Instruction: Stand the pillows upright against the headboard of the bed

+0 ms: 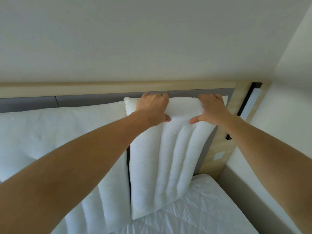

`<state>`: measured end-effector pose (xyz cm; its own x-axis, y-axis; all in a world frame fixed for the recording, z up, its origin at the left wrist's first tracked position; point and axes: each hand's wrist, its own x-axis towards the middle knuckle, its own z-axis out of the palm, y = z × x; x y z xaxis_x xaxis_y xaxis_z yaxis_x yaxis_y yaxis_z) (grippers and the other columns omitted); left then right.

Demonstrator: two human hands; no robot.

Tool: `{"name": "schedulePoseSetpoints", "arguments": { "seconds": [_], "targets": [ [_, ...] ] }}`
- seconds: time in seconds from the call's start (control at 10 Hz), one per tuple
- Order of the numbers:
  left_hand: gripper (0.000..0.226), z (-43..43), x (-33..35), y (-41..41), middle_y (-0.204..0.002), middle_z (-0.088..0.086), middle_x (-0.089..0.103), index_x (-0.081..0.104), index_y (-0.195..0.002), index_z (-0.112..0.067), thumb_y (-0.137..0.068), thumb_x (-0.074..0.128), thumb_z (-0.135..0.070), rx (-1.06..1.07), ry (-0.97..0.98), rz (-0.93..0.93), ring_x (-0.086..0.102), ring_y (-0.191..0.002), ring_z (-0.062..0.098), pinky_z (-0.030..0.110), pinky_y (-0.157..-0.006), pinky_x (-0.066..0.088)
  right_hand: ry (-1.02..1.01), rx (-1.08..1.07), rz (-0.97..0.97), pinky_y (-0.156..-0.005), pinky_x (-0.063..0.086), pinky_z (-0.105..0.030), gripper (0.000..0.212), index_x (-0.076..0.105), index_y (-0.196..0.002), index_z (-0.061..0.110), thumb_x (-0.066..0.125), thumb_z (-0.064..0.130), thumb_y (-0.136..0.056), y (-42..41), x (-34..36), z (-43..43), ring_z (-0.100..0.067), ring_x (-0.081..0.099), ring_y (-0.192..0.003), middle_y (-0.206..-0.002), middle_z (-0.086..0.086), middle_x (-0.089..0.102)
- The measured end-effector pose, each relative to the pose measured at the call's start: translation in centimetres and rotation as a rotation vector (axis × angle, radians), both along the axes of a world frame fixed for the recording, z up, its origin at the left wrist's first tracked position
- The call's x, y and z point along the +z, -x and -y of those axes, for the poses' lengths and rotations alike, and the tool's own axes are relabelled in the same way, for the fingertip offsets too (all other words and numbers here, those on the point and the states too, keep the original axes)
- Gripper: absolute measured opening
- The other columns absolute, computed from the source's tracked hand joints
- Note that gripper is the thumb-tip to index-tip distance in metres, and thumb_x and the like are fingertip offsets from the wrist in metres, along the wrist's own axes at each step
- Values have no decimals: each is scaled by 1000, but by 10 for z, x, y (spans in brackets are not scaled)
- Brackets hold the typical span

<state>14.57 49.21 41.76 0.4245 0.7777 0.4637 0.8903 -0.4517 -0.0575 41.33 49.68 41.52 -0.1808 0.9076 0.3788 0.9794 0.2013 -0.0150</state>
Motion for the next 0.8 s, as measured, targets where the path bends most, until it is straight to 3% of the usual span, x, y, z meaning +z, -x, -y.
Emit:
{"name": "schedulePoseSetpoints", "arguments": {
  "seconds": [0.3, 0.5, 0.6, 0.7, 0.8],
  "targets": [
    [76, -17, -25, 21, -109, -1, 58, 51, -117, -19, -72, 71, -76, -1, 7, -17, 55, -106, 24, 40, -92, 35, 23, -12, -37, -112, 22, -39, 100, 47, -133, 19, 89, 66, -54, 12, -23, -16, -23, 47, -129, -127, 3, 56],
    [86, -24, -27, 22, -116, 1, 53, 48, -122, -16, -75, 51, -88, 0, -60, -146, 50, -108, 24, 41, -92, 36, 70, -58, -10, -123, 9, -42, 126, 15, -160, 25, 80, 72, -63, 12, -27, -21, -13, 9, -156, -167, 2, 22],
    [89, -28, -28, 20, -124, 0, 52, 46, -130, -18, -75, 50, -87, -16, -66, -128, 49, -114, 24, 43, -98, 36, 87, -69, 42, -124, 7, -45, 132, -1, -163, 27, 75, 76, -66, 12, -29, -19, -11, -3, -157, -172, 7, 6],
    [96, -16, -24, 19, -145, 0, 45, 33, -149, -21, -79, 51, -83, -56, -87, -76, 41, -134, 24, 44, -111, 27, 73, -59, 47, -124, 7, -48, 132, -6, -162, 32, 72, 79, -67, 21, -21, -5, -9, -8, -157, -171, 13, -2],
    [93, 1, -21, 28, -165, 1, 24, 22, -158, -28, -85, 45, -81, -68, -159, -12, 17, -152, 23, 47, -121, 15, 3, -20, 65, -125, 4, -48, 130, -10, -161, 36, 62, 88, -66, 39, -24, 13, -6, -13, -156, -171, 17, -7]
  ]
}}
